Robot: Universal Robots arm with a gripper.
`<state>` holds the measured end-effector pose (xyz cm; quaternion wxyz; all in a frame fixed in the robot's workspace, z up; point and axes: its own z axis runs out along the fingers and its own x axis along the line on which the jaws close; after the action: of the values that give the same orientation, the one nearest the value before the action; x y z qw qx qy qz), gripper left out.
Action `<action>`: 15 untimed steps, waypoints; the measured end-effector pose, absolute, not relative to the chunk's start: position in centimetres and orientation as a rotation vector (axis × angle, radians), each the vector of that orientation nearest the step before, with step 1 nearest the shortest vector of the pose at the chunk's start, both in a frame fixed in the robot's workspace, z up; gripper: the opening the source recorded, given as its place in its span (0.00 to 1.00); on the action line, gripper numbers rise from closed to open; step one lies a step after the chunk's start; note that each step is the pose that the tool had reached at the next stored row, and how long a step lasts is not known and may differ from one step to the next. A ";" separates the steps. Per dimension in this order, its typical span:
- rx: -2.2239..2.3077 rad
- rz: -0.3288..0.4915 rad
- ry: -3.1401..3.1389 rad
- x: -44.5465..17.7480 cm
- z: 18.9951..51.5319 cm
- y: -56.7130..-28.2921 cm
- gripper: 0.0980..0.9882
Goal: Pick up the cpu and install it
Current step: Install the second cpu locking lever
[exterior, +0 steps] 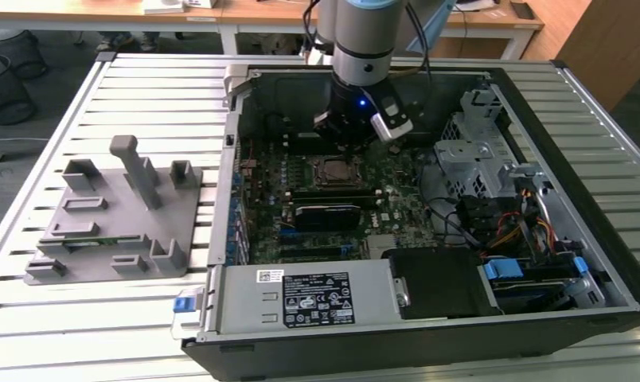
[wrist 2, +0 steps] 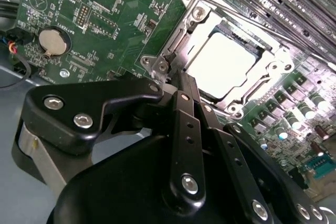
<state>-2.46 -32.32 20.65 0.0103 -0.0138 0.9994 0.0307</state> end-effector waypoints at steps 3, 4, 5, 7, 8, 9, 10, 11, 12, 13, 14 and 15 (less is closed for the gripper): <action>-0.043 0.096 3.119 -2.5 21.2 -32.3 0.01; -0.043 0.096 3.119 -2.5 21.4 -32.3 0.01; -0.043 0.096 3.119 -2.5 21.6 -32.3 0.01; -0.043 0.096 3.119 -2.5 21.8 -32.3 0.01; -0.044 0.096 3.119 -2.5 21.8 -32.3 0.01; -0.044 0.096 3.119 -2.5 21.8 -32.4 0.01; -0.043 0.096 3.119 -2.5 21.8 -32.5 0.01; -0.043 0.096 3.119 -2.5 21.8 -32.7 0.01; -0.043 0.096 3.119 -2.5 21.8 -32.9 0.01; -0.043 0.096 3.119 -2.5 21.8 -33.1 0.01; -0.043 0.096 3.119 -2.5 21.8 -33.3 0.01; -0.043 0.096 3.119 -2.5 21.8 -33.6 0.01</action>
<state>-2.46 -33.63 21.80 0.0103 -0.0139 0.9994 0.0308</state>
